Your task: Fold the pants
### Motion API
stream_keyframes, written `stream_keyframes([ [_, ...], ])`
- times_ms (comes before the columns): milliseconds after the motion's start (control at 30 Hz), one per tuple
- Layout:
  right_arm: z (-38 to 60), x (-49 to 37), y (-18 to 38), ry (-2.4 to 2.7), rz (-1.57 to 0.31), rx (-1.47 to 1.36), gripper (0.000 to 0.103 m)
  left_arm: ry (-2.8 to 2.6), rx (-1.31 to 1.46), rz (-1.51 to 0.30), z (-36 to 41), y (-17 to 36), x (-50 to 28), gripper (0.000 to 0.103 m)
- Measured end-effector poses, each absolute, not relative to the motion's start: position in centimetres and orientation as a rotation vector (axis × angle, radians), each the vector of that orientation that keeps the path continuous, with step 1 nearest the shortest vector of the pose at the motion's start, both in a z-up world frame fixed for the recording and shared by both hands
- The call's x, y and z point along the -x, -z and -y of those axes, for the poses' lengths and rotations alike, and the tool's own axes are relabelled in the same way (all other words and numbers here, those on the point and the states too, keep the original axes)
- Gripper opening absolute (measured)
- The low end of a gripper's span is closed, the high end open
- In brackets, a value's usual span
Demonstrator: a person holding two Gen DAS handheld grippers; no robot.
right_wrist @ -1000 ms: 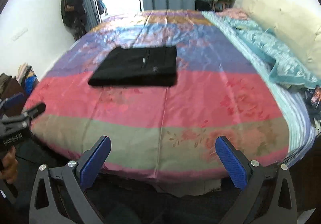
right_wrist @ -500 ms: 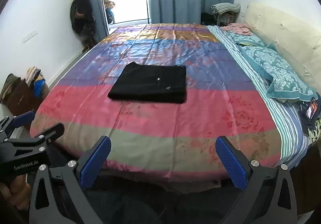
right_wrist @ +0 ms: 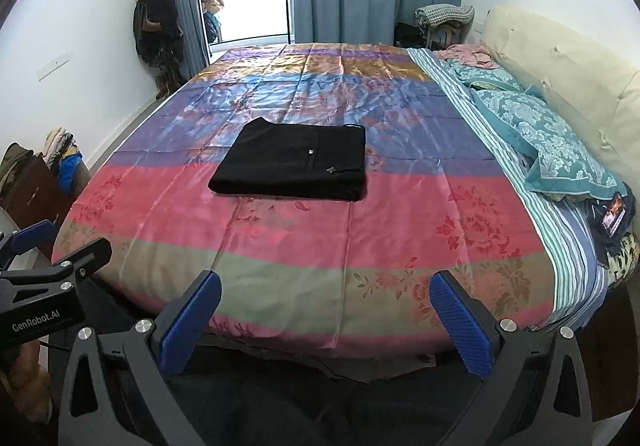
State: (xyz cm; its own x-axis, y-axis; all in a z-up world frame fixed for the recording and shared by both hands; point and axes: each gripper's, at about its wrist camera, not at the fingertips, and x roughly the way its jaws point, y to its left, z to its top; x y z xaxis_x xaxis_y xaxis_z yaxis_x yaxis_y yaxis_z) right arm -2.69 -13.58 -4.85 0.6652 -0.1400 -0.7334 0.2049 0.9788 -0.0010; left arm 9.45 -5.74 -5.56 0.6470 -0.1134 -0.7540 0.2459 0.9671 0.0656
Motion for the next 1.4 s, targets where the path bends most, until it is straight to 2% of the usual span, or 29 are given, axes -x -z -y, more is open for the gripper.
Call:
stream_keyframes([
  [1400,13.8,1.4,5.1,0.21,-0.83,-0.062,0.103,0.206,-0.205,-0.866,6.2,6.0,-11.2,0.102],
])
